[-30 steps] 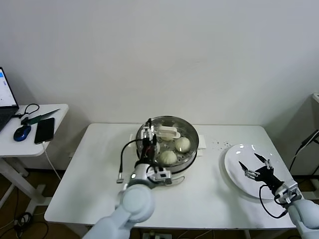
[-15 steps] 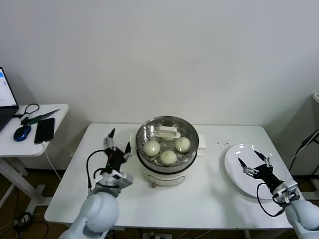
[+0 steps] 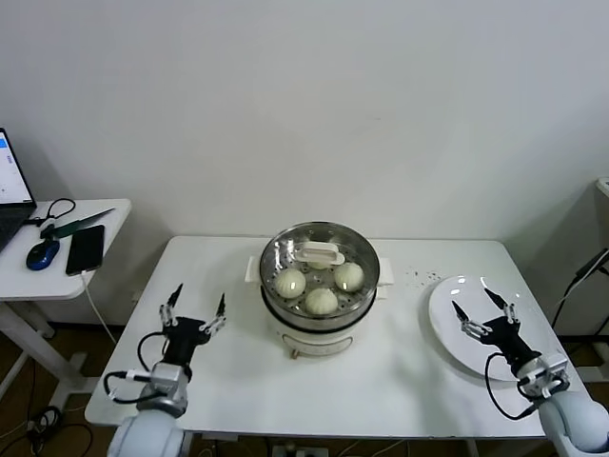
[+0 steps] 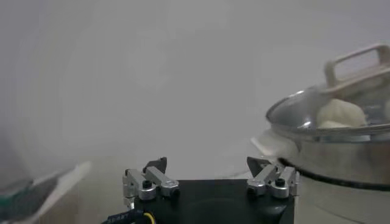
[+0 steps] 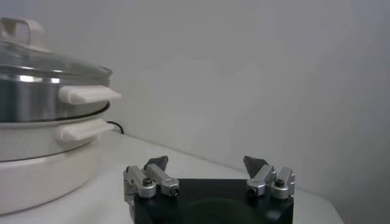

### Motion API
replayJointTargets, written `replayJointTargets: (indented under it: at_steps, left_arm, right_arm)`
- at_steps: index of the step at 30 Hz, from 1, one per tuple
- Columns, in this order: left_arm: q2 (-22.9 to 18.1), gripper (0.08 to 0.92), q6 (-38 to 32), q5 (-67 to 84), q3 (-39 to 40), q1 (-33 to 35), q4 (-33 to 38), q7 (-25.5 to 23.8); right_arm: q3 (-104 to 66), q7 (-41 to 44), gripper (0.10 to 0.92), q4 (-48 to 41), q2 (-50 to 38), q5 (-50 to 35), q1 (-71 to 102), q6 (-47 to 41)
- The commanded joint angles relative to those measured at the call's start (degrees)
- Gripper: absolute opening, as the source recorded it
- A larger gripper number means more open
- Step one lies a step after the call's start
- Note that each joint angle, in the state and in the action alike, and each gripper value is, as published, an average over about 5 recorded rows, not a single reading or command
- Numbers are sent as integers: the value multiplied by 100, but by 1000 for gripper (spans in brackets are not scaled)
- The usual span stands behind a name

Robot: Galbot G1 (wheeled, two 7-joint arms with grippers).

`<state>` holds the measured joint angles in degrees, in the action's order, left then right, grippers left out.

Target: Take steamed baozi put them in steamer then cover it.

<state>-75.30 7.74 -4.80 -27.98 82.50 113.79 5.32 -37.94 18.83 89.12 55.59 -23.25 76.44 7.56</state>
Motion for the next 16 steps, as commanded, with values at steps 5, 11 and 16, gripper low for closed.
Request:
replayJointTargets:
  at_steps: [5, 11, 16]
  left_arm:
    - [-421, 823, -970, 984, -743, 764, -112, 222]
    - [-430, 823, -986, 873, -755, 764, -82, 103]
    - [-419, 823, -960, 860, -783, 741, -52, 47]
  right_arm:
    - [-173, -90, 823, 310, 219, -322, 324, -23]
    - [-202, -53, 823, 311, 321, -218, 338, -58]
    - [-225, -6, 823, 282, 375, -170, 344, -72]
